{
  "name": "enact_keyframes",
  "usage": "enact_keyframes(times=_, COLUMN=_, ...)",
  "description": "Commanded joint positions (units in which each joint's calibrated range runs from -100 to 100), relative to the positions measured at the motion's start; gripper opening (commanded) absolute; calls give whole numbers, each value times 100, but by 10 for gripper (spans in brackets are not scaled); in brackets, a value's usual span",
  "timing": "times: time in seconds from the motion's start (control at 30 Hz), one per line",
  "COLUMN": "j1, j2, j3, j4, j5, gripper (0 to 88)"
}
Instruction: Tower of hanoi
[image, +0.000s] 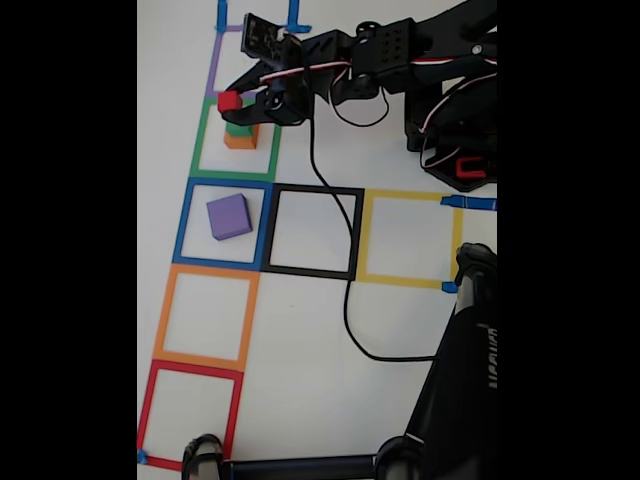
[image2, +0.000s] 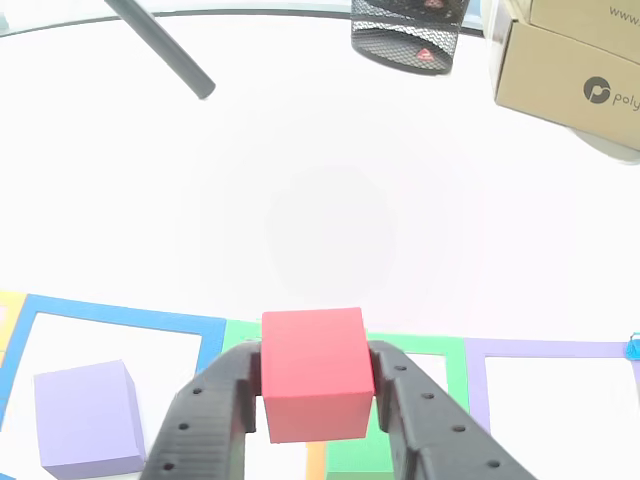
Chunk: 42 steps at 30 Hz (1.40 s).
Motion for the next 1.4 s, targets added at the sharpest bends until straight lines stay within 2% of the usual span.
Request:
enact_keyframes(times=0.0, j1=-207, j2=-562, j3=-1313, j4=1557, j5=0, gripper=16)
enact_keyframes(times=0.27, j1=-553, j2=-328, j3=-4349, j4=4537, j5=0, gripper=15)
enact_keyframes(times=0.5, j1=-1195, j2=383, j3=-7158, j4=6691, j5=0, gripper=13)
enact_keyframes(times=0.67, j1=-1674, j2=657, j3=-8467, j4=7630, j5=0, gripper=12)
enact_keyframes(times=0.8, j1=-1943, j2=649, j3=-8486, j4=7865, j5=0, gripper=10)
enact_keyframes(times=0.9, j1=-2096, j2=617, j3=-8086, j4=7686, j5=0, gripper=10)
enact_keyframes(times=1.1, j1=-2288, j2=253, j3=-6277, j4=6326, j5=0, gripper=10)
enact_keyframes(times=1.27, j1=-2259, j2=100, j3=-4277, j4=4520, j5=0, gripper=10)
enact_keyframes(times=1.37, j1=-2288, j2=197, j3=-2931, j4=2869, j5=0, gripper=11)
